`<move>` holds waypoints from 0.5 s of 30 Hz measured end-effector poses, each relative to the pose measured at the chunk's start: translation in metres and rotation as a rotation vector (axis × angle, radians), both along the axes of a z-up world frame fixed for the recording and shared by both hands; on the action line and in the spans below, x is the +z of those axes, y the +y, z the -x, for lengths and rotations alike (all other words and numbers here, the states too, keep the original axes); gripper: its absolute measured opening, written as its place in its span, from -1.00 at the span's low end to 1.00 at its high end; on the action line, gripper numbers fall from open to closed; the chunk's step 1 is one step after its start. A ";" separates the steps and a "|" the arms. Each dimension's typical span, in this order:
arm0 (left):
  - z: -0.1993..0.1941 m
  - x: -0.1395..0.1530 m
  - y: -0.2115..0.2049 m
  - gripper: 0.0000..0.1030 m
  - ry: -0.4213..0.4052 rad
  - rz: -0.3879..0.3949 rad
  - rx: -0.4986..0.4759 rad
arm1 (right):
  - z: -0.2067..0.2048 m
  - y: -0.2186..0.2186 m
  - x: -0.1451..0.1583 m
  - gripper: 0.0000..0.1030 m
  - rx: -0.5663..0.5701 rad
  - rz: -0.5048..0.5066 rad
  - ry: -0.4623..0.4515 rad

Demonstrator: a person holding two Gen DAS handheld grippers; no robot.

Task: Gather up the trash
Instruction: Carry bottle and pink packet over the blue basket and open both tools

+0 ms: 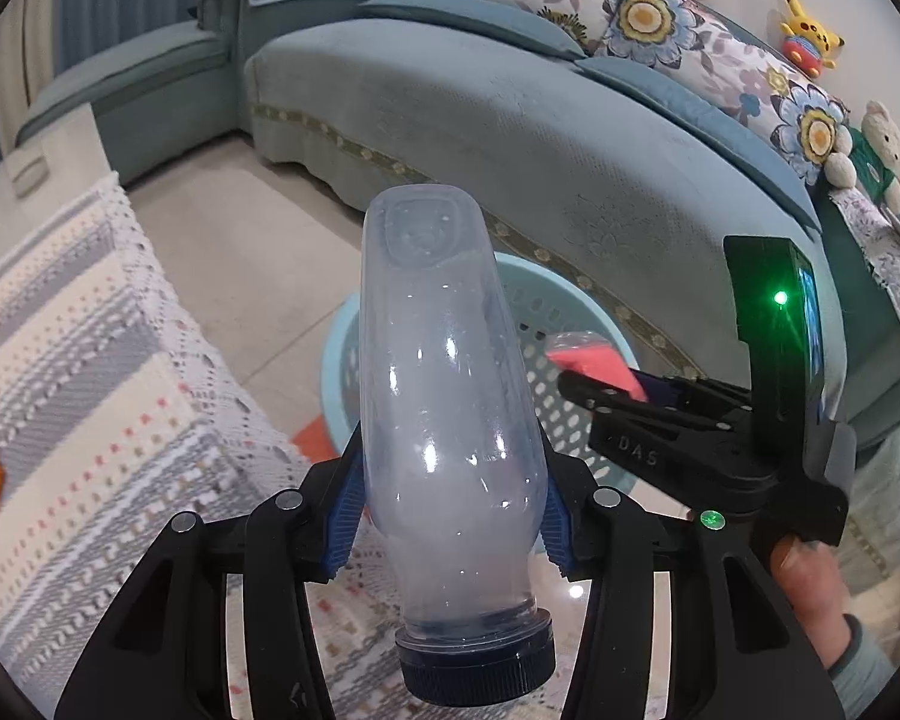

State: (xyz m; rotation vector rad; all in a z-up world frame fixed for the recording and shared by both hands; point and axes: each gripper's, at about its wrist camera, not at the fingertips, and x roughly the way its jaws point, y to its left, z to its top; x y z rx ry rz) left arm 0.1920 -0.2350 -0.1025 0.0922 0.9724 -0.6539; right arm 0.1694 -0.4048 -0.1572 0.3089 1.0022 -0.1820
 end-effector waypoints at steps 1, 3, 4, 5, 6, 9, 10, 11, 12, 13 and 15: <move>0.000 0.000 0.000 -0.05 0.000 0.007 -0.001 | 0.000 0.000 0.000 -0.31 0.000 -0.001 -0.002; -0.001 0.002 0.002 0.18 -0.008 0.024 0.001 | 0.000 -0.001 0.001 -0.20 -0.003 0.002 -0.004; 0.000 0.004 0.003 0.32 -0.012 0.033 0.005 | 0.001 -0.002 0.002 -0.11 -0.010 0.002 -0.004; 0.001 0.006 0.006 0.37 -0.015 0.044 0.008 | 0.002 -0.003 0.003 0.15 -0.020 -0.003 -0.007; 0.002 0.010 0.009 0.37 -0.019 0.052 0.011 | 0.003 -0.005 0.004 0.24 -0.029 -0.008 -0.012; 0.003 0.018 0.019 0.37 -0.032 0.063 0.021 | 0.005 -0.008 0.008 0.26 -0.041 -0.013 -0.017; 0.003 0.021 0.022 0.37 -0.039 0.069 0.025 | 0.006 -0.009 0.010 0.26 -0.044 -0.015 -0.018; 0.004 0.025 0.025 0.37 -0.044 0.074 0.029 | 0.006 -0.009 0.012 0.26 -0.045 -0.018 -0.020; 0.005 0.030 0.031 0.37 -0.054 0.084 0.037 | 0.007 -0.008 0.015 0.26 -0.044 -0.022 -0.025; 0.006 0.033 0.034 0.37 -0.060 0.090 0.041 | 0.008 -0.006 0.019 0.26 -0.040 -0.022 -0.033; 0.009 0.044 0.049 0.34 -0.082 0.108 0.057 | 0.009 0.005 0.032 0.26 -0.021 -0.006 -0.063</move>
